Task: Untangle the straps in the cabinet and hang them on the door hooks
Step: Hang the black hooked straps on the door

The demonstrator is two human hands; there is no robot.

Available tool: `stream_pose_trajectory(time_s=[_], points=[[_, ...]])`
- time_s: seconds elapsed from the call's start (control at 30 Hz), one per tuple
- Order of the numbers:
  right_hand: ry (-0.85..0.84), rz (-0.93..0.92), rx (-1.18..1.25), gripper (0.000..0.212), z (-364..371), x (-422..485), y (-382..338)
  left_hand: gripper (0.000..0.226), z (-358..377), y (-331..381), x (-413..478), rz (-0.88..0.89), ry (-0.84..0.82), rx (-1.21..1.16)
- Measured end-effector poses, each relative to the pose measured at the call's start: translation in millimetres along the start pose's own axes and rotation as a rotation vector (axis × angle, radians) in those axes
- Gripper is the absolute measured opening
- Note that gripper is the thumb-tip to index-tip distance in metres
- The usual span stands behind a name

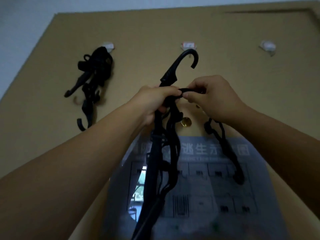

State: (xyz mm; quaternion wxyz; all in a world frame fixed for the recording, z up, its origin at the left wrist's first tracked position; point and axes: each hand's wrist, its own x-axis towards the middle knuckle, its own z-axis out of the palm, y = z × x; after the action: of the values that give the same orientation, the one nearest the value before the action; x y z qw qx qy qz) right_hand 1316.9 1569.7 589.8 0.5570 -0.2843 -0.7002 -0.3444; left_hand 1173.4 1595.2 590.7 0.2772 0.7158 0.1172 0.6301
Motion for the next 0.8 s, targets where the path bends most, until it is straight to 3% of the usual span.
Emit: stream_pose_trajectory(time_s=[0.17,0.4,0.53,0.8], points=[[0.048,-0.017,-0.049,0.02,-0.5,34.8,14.8,0.002,2.9,15.0,44.5,0.055,0.004,0.113],[0.151,-0.045,-0.065,0.022,-0.3,97.6,31.4,0.002,15.7,41.0,99.2,0.167,0.124,0.001],[0.211,-0.03,-0.104,0.022,-4.4,128.5,40.4,0.014,16.5,55.8,129.6,0.271,0.186,0.036],[0.134,0.124,-0.111,0.009,-9.1,158.2,54.5,0.031,30.2,67.9,156.8,0.287,0.233,0.149]])
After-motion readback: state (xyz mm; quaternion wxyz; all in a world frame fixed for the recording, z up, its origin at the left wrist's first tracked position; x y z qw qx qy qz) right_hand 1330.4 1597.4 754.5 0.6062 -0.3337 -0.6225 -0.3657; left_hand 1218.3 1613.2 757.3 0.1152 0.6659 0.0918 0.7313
